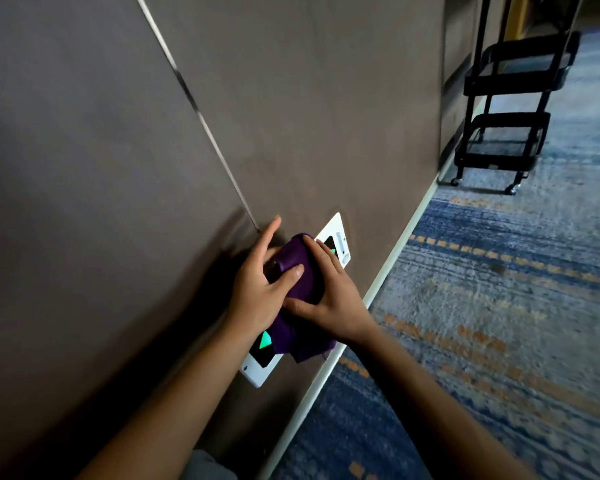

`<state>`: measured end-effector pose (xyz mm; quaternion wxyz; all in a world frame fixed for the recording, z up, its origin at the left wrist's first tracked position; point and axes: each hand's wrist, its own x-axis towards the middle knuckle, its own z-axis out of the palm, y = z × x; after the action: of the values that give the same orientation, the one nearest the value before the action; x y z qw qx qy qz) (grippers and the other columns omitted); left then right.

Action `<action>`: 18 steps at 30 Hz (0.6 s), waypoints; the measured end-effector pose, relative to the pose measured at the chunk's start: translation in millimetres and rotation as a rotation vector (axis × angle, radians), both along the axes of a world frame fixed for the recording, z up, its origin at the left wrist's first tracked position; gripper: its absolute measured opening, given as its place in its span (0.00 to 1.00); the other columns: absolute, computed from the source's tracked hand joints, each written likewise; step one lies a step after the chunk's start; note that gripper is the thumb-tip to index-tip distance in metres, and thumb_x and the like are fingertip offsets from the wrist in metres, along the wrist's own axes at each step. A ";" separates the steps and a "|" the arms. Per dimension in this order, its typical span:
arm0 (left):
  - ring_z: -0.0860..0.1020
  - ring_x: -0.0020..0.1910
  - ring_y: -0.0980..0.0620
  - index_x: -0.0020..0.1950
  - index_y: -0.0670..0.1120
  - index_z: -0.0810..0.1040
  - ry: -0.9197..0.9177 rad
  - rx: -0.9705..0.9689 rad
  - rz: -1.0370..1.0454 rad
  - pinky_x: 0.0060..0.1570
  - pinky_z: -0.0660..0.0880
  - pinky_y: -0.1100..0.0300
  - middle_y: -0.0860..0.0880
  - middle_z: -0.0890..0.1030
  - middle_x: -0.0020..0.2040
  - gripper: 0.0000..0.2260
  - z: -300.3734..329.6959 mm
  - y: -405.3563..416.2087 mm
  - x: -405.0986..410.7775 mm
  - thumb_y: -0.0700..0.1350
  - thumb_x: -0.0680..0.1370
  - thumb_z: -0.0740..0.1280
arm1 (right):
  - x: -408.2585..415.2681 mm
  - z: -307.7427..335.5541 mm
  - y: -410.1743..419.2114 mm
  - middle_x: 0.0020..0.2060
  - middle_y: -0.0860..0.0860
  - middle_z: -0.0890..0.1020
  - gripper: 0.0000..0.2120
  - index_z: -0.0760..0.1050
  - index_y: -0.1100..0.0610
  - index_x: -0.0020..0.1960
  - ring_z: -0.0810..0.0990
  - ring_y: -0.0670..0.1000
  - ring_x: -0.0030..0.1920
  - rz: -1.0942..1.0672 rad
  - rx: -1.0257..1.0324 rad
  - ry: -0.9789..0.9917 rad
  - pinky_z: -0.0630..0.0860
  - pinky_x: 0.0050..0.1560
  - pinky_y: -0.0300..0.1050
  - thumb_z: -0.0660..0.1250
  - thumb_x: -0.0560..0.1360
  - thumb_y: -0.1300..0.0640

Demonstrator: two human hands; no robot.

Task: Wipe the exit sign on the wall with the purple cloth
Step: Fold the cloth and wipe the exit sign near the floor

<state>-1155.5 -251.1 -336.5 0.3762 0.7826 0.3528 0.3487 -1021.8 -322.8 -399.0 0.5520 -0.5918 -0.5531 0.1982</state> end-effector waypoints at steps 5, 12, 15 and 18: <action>0.83 0.59 0.55 0.77 0.68 0.63 0.028 0.029 -0.026 0.60 0.81 0.50 0.51 0.82 0.62 0.36 4.1 16.4 1.5 0.43 0.77 0.74 | -2.6 0.7 17.0 0.79 0.47 0.66 0.47 0.58 0.46 0.82 0.67 0.46 0.77 -0.033 0.059 0.049 0.69 0.74 0.52 0.79 0.70 0.45; 0.82 0.59 0.55 0.78 0.66 0.63 0.018 0.073 -0.030 0.62 0.80 0.52 0.49 0.82 0.62 0.36 7.2 36.6 6.3 0.44 0.76 0.75 | -1.6 7.6 38.5 0.74 0.40 0.73 0.41 0.62 0.45 0.80 0.71 0.38 0.72 -0.024 0.099 0.170 0.71 0.72 0.44 0.78 0.73 0.47; 0.82 0.60 0.56 0.77 0.68 0.64 0.035 0.080 -0.059 0.63 0.80 0.51 0.51 0.82 0.63 0.36 12.2 40.2 9.8 0.46 0.75 0.76 | 3.2 11.0 44.0 0.73 0.37 0.72 0.40 0.62 0.43 0.80 0.71 0.35 0.72 -0.019 0.103 0.201 0.70 0.70 0.38 0.76 0.73 0.44; 0.82 0.60 0.56 0.76 0.68 0.63 0.073 0.092 -0.093 0.65 0.79 0.50 0.50 0.81 0.64 0.37 16.1 42.1 17.6 0.44 0.75 0.75 | 7.3 8.4 45.6 0.75 0.36 0.70 0.40 0.60 0.43 0.81 0.69 0.34 0.72 -0.034 0.115 0.226 0.68 0.68 0.33 0.76 0.75 0.47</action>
<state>-1137.9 -208.9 -320.4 0.3424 0.8268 0.3131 0.3181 -1014.5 -277.2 -390.5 0.6470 -0.5423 -0.4878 0.2221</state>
